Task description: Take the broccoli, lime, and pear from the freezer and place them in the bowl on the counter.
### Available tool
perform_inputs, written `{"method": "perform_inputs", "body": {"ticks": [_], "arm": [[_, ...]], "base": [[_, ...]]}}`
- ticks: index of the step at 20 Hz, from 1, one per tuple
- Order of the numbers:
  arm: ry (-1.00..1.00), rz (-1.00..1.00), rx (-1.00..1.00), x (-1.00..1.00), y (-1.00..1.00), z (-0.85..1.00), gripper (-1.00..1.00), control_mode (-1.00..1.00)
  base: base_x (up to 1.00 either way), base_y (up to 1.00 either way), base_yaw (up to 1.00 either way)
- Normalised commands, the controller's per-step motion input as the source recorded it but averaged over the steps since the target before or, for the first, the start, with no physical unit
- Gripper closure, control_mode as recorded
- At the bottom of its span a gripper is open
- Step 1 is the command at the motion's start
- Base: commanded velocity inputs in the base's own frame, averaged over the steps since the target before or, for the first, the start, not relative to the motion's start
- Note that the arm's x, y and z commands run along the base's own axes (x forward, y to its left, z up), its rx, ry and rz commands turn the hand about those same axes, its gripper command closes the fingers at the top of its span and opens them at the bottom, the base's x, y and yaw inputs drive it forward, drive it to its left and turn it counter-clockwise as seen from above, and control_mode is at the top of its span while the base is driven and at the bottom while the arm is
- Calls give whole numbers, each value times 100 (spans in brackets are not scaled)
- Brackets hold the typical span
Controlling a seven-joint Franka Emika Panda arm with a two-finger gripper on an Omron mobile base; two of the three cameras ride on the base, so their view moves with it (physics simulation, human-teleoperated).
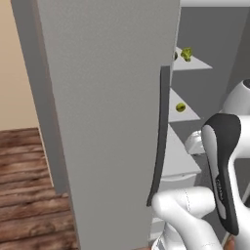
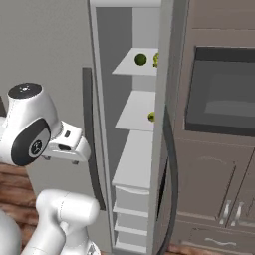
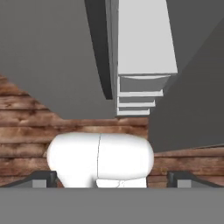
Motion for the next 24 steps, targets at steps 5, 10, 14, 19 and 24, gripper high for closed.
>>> {"method": "perform_inputs", "body": {"ticks": [5,10,14,19,24], "arm": [[0,0,0,0,0,0,-100,100],[0,0,0,0,0,0,-100,100],[0,0,0,0,0,0,-100,100],[0,0,0,0,0,0,-100,100],[0,0,0,0,0,0,-100,100]], "base": [[32,-39,0],[53,-32,0],[63,-24,0],[44,-50,0],[12,-73,2]]}}
